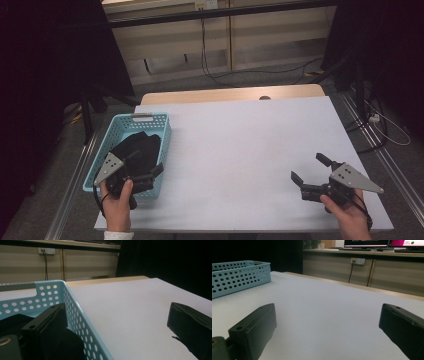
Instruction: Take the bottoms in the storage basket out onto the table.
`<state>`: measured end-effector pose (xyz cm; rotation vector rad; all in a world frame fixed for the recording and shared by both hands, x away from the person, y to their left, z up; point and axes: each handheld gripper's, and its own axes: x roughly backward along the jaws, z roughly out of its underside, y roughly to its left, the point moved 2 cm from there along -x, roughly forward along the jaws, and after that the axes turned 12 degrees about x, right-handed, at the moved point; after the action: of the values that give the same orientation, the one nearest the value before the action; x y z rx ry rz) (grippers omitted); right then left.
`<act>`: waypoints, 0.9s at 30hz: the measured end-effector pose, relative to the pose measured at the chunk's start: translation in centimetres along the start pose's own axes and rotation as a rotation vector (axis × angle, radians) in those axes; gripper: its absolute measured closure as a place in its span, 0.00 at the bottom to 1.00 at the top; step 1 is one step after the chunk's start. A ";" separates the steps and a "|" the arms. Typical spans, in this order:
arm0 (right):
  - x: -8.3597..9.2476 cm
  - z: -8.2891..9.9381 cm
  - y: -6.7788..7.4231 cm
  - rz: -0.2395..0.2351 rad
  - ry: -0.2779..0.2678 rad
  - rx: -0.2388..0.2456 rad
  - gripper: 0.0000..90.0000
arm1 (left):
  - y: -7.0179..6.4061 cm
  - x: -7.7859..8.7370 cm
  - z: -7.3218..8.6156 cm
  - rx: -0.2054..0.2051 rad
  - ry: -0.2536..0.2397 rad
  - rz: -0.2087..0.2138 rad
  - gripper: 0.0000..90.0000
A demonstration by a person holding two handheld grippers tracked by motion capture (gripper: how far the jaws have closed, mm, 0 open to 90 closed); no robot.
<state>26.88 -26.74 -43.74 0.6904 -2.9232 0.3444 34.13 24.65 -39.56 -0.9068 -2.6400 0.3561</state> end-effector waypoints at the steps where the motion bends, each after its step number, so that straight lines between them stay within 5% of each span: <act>1: 0.1 0.0 -0.1 0.003 0.000 0.001 0.01 | -0.1 0.0 -0.1 0.003 -0.003 0.004 0.03; 11: 0.0 0.0 0.0 -0.003 0.006 0.009 0.01 | -0.7 0.0 -1.7 -0.024 -0.022 0.010 0.03; 19: 0.1 0.1 0.0 -0.008 0.006 0.003 0.01 | 0.2 0.2 -3.8 -0.053 0.002 -0.008 0.03; 27: 0.1 0.0 0.0 -0.010 0.006 0.005 0.01 | 1.6 -0.2 -5.6 -0.033 -0.001 -0.030 0.03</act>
<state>26.81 -26.78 -43.77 0.7028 -2.9129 0.3524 37.23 26.46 -35.02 -0.8769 -2.6642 0.3069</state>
